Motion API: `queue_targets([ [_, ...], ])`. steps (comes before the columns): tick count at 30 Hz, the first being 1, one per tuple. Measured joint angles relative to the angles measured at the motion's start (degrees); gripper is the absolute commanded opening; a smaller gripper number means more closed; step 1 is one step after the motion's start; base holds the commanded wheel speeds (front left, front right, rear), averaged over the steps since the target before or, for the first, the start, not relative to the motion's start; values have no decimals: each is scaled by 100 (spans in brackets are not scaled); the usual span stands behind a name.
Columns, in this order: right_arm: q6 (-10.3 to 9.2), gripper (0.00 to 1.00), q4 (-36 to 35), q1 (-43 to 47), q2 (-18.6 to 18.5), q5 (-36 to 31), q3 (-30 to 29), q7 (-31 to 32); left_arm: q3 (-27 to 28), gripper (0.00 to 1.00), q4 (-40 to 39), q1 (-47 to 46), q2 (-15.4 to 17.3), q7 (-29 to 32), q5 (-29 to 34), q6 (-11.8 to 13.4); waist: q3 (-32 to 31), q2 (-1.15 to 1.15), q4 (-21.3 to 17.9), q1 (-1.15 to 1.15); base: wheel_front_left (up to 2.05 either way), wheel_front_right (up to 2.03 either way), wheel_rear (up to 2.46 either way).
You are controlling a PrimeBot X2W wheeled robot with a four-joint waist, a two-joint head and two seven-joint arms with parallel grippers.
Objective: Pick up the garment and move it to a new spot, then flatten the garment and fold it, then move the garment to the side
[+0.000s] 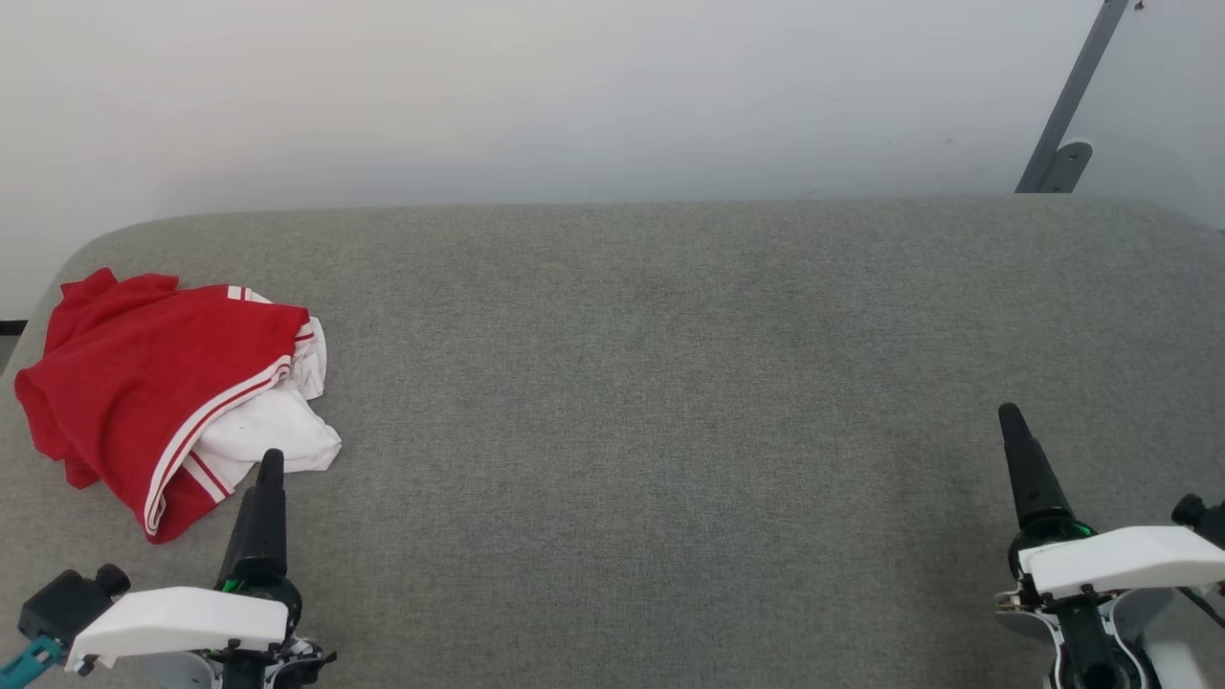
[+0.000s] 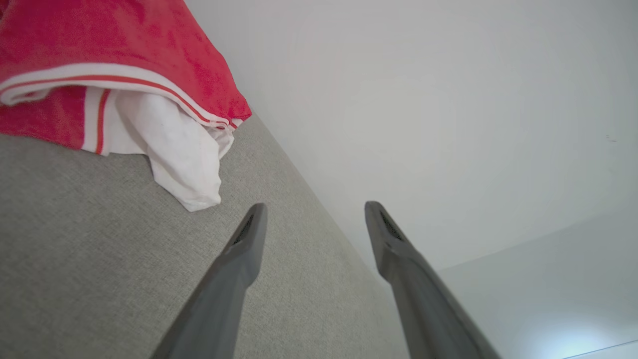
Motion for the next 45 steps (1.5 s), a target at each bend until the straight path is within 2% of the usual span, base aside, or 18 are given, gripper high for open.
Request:
queue_targets([
  [14,1,100,-203,-66,-42,-1707,73,-265,-105,100,-98,12,85,-266,1407,0,33,0,7,0,0,0,0],
  [28,1,100,-252,-186,-69,-2939,70,-516,-153,100,-134,12,176,-514,2523,0,89,0,34,0,0,0,0],
  [45,2,100,-108,-281,-44,-4229,-44,-766,-247,100,-112,25,356,-769,3515,0,176,0,33,0,0,0,0],
])
